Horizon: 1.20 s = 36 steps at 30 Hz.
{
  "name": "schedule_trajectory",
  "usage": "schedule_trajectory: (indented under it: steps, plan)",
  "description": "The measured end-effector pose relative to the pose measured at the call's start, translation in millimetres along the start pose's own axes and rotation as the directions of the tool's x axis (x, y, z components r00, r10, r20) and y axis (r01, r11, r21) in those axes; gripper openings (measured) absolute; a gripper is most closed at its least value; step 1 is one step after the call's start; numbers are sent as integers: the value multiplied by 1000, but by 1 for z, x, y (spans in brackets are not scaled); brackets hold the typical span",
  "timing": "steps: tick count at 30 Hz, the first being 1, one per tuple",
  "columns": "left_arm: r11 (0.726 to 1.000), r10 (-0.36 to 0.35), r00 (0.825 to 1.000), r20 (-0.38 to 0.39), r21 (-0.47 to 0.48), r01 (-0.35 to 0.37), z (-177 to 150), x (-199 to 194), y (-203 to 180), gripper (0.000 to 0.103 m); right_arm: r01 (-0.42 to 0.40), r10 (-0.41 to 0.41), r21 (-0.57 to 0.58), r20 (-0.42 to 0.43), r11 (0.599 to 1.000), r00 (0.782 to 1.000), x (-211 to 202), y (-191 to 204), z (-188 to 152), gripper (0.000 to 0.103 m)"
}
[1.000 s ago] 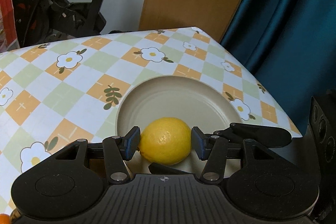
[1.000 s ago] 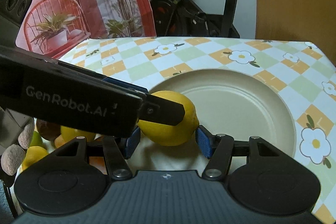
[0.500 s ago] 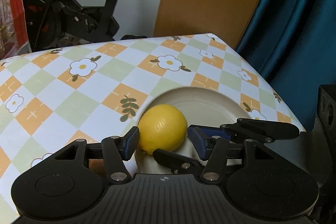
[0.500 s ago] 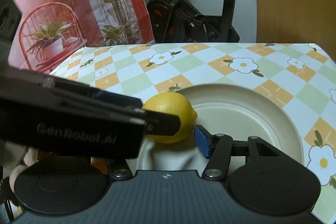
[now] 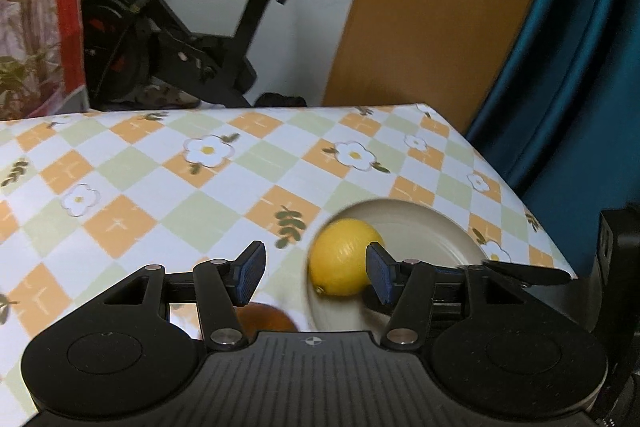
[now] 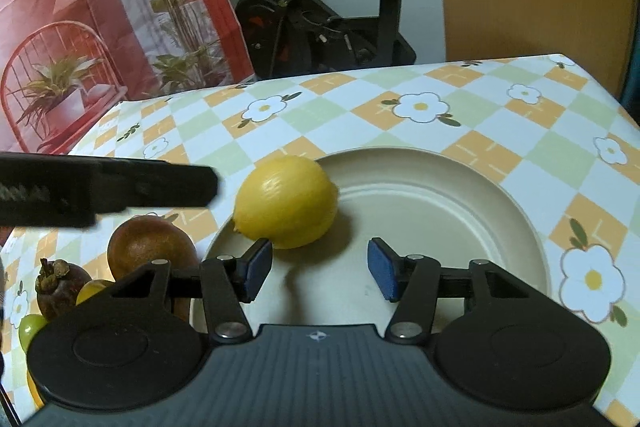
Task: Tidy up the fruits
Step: 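Withdraw the left tool from the plate back to the fruit pile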
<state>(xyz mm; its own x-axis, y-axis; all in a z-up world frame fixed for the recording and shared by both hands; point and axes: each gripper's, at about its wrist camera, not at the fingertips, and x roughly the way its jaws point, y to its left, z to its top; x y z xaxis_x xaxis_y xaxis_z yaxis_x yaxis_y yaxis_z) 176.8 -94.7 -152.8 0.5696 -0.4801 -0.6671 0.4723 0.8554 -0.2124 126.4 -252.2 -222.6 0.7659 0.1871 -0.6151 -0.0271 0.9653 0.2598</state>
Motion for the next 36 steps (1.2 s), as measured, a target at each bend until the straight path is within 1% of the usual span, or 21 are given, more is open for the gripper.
schedule_trajectory:
  steps: [8, 17, 22, 30, 36]
  plan:
    - [999, 38, 998, 40, -7, -38, -7, -37, 20, 58, 15, -15, 7, 29, 1000, 999, -21, 6, -3, 57]
    - [995, 99, 992, 74, -5, -99, -20, -75, 38, 58, -30, 31, -17, 98, 999, 995, -47, 37, -15, 57]
    - [994, 103, 992, 74, 13, -104, -31, -88, 43, 58, -60, 69, -78, 122, 995, 990, -56, 65, -26, 57]
    - [994, 108, 991, 81, 25, -110, -54, -109, 46, 59, -174, 186, -137, 78, 975, 979, -61, 107, -48, 57]
    - [995, 93, 995, 48, -29, -92, -70, -114, 52, 59, -225, 240, -204, 51, 953, 969, -65, 132, -61, 57]
